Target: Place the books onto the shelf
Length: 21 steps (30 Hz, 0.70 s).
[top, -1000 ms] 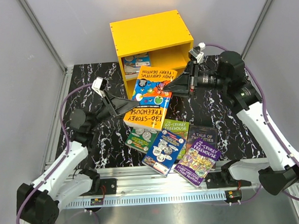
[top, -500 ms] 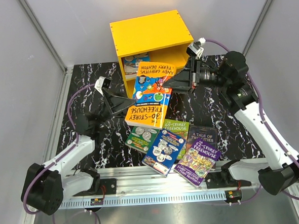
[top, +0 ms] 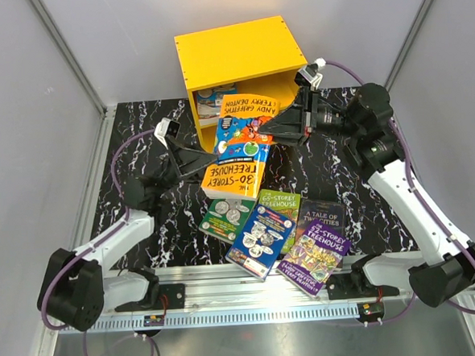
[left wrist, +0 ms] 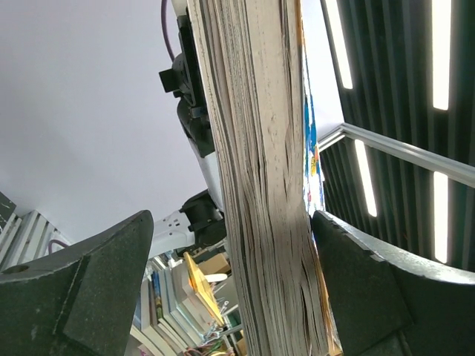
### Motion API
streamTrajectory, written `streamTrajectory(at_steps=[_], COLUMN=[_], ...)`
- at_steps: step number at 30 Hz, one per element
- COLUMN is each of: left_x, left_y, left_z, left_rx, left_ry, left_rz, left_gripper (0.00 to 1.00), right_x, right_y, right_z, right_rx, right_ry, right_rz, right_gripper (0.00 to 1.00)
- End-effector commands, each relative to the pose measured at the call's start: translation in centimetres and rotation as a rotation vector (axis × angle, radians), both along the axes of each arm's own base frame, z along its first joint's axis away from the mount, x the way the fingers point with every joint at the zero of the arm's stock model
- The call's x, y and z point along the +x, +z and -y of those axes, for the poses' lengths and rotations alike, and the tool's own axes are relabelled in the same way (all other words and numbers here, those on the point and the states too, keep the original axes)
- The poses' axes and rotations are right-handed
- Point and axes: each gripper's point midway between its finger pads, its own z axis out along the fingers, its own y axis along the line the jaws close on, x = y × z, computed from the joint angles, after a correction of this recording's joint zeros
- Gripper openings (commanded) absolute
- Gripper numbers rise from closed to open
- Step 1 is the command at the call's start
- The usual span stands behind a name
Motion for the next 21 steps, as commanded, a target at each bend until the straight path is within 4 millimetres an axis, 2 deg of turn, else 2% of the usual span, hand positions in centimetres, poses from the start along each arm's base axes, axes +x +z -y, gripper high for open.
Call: streamTrajectory(at_steps=[1, 3, 7, 12, 13, 15, 16, 17, 18, 19, 20, 21], left_x=[-0.9, -0.9, -1.1, -1.4, -1.1, -0.9, -0.7, -0.5, -0.2, 0.6, 1.3, 1.8], left_y=[1.5, 1.9, 2.4, 2.9, 2.2, 1.8, 1.5, 1.1, 0.1, 0.1, -0.3, -2.1], left_z=[-0.2, -0.3, 0.1, 0.8, 1.2, 1.6, 1.7, 1.9, 2.1, 2.1, 2.1, 1.9], left_rx=[-0.056, -0.073, -0.056, 0.007, 0.045, 0.092, 0.117, 0.142, 0.198, 0.235, 0.282, 0.383], left_ry=[-0.018, -0.026, -0.052, -0.067, -0.065, -0.062, -0.04, -0.029, -0.02, 0.049, 0.098, 0.128], left_rz=[0.081, 0.078, 0.104, 0.139, 0.128, 0.103, 0.125, 0.118, 0.051, 0.099, 0.084, -0.017], left_gripper=[0.88, 0.81, 0.67, 0.53, 0.39, 0.23, 0.06, 0.0, 0.0, 0.0, 0.0, 0.0], right_x=[-1.2, -0.9, 0.3, 1.1, 1.1, 1.4, 1.5, 1.6, 1.9, 2.2, 2.3, 2.4], right_y=[2.4, 1.6, -1.5, -3.4, -3.9, -4.2, -4.9, -5.0, -4.8, -5.7, -5.7, -5.4], right_z=[0.4, 0.3, -0.3, -0.8, -0.8, -0.9, -0.9, -1.0, -1.1, -1.0, -1.0, -0.9], right_rx=[0.072, 0.06, 0.02, -0.023, -0.045, -0.066, -0.096, -0.108, -0.117, -0.153, -0.166, -0.173], right_ry=[0.019, 0.02, 0.027, 0.04, 0.042, 0.04, 0.039, 0.038, 0.032, 0.018, 0.008, -0.007], right_rz=[0.092, 0.085, 0.043, 0.019, 0.015, 0.017, 0.008, 0.008, 0.018, -0.009, -0.008, 0.001], right_gripper=[0.0, 0.0, 0.0, 0.0, 0.0, 0.0, 0.0, 0.02, 0.08, 0.21, 0.44, 0.94])
